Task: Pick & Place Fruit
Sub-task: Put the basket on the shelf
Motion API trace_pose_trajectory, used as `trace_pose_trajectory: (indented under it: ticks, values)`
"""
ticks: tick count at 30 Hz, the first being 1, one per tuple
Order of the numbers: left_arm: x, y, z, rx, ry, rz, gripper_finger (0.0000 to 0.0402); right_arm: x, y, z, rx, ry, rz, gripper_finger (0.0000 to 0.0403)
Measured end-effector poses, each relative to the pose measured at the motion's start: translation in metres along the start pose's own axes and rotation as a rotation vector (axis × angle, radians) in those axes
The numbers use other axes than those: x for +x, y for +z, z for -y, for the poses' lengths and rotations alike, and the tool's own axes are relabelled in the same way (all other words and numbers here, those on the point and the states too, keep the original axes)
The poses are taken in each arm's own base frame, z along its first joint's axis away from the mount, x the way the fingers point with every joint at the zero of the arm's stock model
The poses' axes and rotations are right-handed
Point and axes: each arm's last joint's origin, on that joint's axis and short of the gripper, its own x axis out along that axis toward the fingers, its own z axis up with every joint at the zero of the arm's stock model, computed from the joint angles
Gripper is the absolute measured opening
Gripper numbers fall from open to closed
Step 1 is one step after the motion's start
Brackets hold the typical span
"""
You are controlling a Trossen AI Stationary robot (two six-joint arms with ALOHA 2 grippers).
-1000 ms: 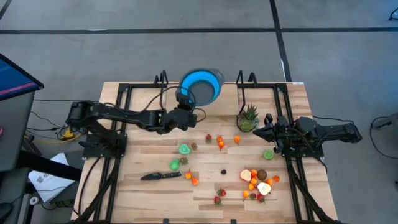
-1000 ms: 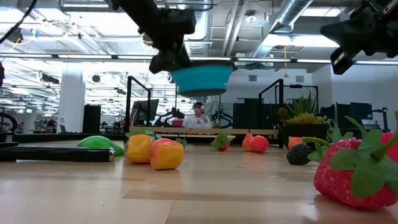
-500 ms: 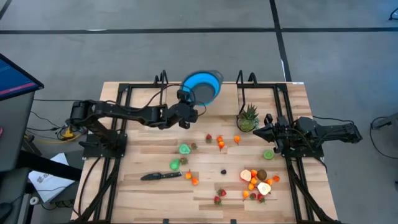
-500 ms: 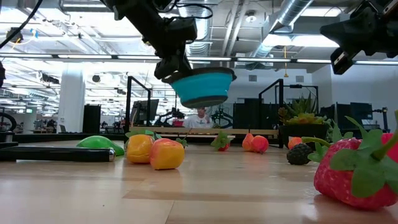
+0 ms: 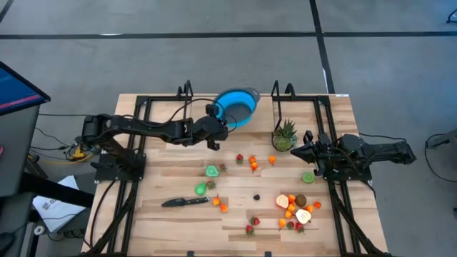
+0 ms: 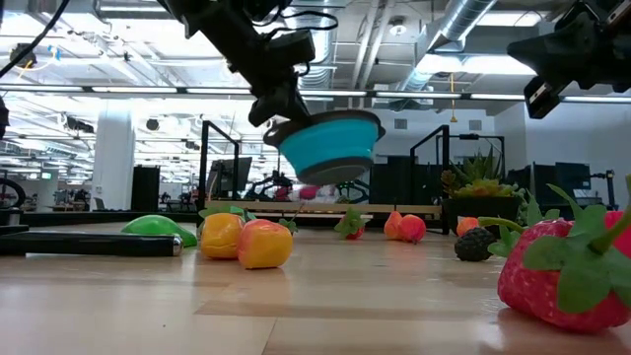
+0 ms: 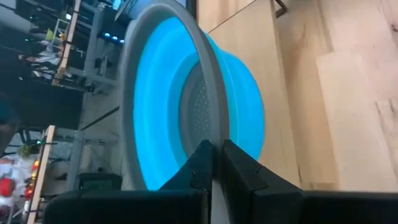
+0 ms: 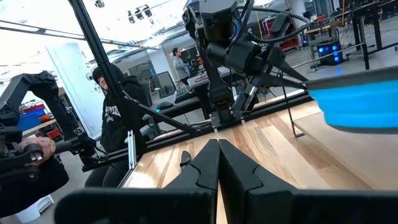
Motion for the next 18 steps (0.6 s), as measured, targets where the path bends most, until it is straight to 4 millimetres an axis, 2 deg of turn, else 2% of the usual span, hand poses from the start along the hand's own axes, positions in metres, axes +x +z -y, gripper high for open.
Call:
trace_pose_trajectory:
  ticks: [6,12,18]
  values:
    - [0.005,-0.004,0.001,0.114,0.009,-0.040,0.0007,0.000,0.000,0.000,0.000,0.000,0.001,0.0000]
    - [0.017,-0.006,0.014,0.230,-0.008,-0.084,0.0007,0.000,0.000,0.000,0.000,0.000,0.000,0.0000]
    - [0.027,-0.008,0.024,0.255,-0.022,-0.114,0.0006,0.000,0.000,0.000,0.000,0.000,0.000,0.0000]
